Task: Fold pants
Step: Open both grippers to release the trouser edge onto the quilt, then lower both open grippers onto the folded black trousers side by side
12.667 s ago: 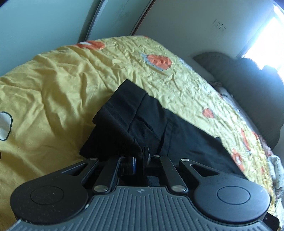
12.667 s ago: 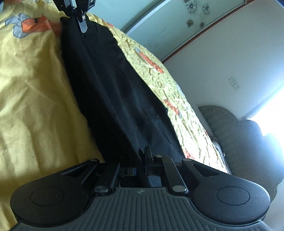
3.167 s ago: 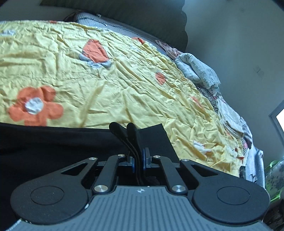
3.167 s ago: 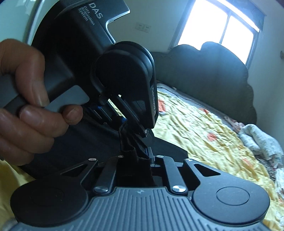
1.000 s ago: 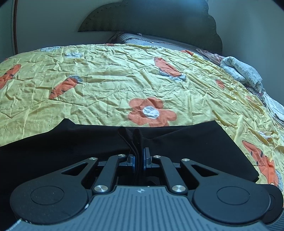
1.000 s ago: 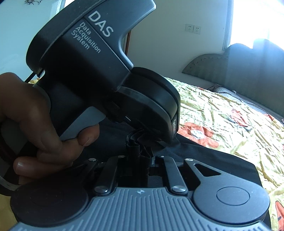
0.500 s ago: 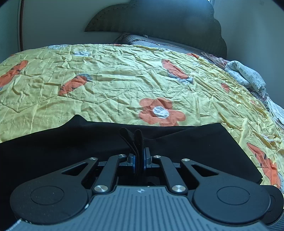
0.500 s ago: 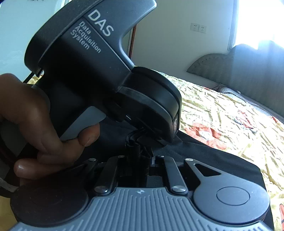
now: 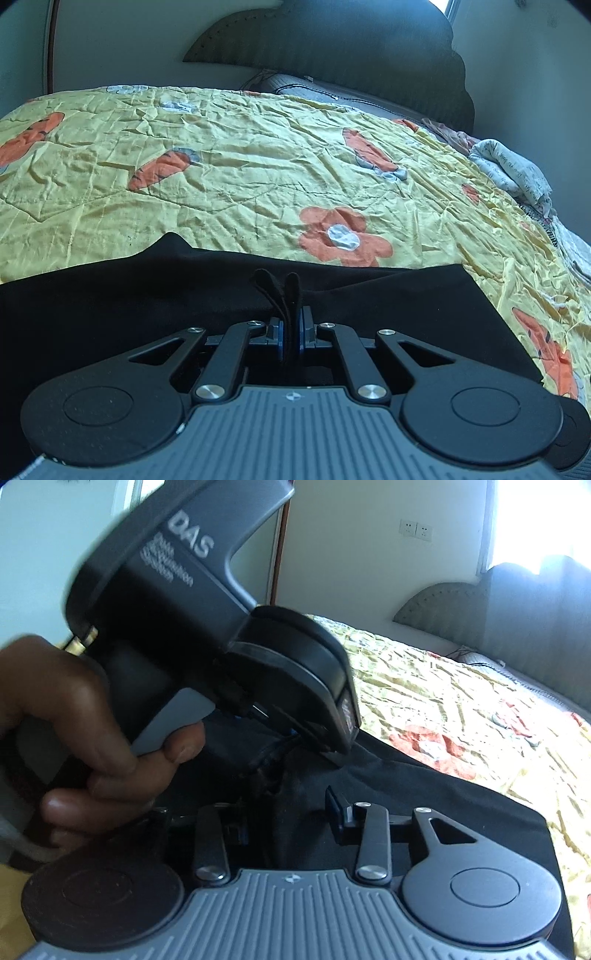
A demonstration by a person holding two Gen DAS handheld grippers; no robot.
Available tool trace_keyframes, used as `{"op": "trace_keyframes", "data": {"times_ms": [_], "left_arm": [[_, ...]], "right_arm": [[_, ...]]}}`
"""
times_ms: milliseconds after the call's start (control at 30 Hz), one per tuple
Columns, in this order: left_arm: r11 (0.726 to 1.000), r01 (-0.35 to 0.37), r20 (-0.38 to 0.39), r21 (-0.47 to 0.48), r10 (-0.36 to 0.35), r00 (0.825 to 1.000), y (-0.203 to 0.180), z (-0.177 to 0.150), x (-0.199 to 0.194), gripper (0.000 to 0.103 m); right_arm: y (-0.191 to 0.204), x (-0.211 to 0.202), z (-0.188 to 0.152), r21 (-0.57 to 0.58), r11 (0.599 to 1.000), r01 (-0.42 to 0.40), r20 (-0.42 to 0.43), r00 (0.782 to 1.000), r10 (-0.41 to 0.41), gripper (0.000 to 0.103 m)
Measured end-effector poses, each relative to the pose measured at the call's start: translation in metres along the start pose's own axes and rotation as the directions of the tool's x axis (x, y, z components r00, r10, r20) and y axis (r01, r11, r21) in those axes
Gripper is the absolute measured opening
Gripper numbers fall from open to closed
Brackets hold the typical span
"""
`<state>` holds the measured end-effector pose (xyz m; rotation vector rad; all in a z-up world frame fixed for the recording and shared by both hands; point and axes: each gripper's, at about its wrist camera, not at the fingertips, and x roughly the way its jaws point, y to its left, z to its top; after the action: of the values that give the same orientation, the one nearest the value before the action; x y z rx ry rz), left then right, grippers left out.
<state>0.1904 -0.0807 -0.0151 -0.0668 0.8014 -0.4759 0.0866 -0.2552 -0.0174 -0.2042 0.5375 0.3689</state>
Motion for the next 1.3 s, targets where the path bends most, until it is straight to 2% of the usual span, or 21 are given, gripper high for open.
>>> {"op": "trace_keyframes", "data": {"times_ms": [267, 333, 367, 500, 633, 733, 833, 933, 1100, 1300], "left_arm": [[1.000, -0.008, -0.006, -0.010, 0.008, 1.000, 0.004, -0.002, 0.005, 0.008], [0.998, -0.059, 0.005, -0.001, 0.059, 0.998, 0.005, 0.000, 0.002, 0.030], [0.997, -0.079, 0.014, 0.003, 0.079, 0.997, 0.008, 0.001, -0.001, 0.034], [0.982, -0.189, 0.060, -0.004, 0.189, 0.980, 0.020, 0.009, -0.017, 0.038], [0.972, -0.236, 0.041, 0.021, 0.235, 0.971, 0.023, 0.012, -0.022, 0.040], [0.970, -0.232, 0.023, 0.079, 0.230, 0.973, 0.010, 0.002, -0.020, 0.045], [0.955, -0.261, 0.013, 0.143, 0.262, 0.965, 0.000, -0.010, -0.011, 0.050], [0.954, -0.271, 0.017, 0.128, 0.271, 0.962, 0.004, -0.013, -0.011, 0.052], [0.956, -0.275, 0.019, 0.101, 0.274, 0.962, 0.008, -0.011, -0.018, 0.052], [0.959, -0.271, 0.003, 0.088, 0.272, 0.962, 0.014, -0.017, -0.022, 0.057]], "right_arm": [[0.005, -0.001, -0.001, -0.044, 0.999, -0.031, -0.034, 0.999, 0.029, 0.038], [0.003, -0.009, 0.002, -0.055, 0.996, -0.069, -0.042, 0.997, 0.066, 0.038], [0.000, -0.015, 0.001, -0.049, 0.994, -0.098, -0.043, 0.994, 0.096, 0.038], [-0.022, -0.042, 0.001, 0.016, 0.986, -0.166, 0.001, 0.986, 0.166, 0.038], [-0.048, -0.045, 0.004, 0.132, 0.983, -0.125, 0.052, 0.992, 0.119, 0.038], [-0.049, -0.027, 0.000, 0.145, 0.989, -0.037, -0.011, 0.999, 0.039, 0.038], [-0.039, -0.009, -0.009, 0.115, 0.993, -0.019, -0.100, 0.995, 0.030, 0.038], [-0.030, -0.012, -0.010, 0.089, 0.996, 0.004, -0.082, 0.997, 0.003, 0.038], [-0.041, -0.008, -0.014, 0.126, 0.992, 0.019, -0.036, 0.999, -0.015, 0.039], [-0.038, -0.002, -0.009, 0.129, 0.992, 0.019, -0.095, 0.995, -0.007, 0.039]]}}
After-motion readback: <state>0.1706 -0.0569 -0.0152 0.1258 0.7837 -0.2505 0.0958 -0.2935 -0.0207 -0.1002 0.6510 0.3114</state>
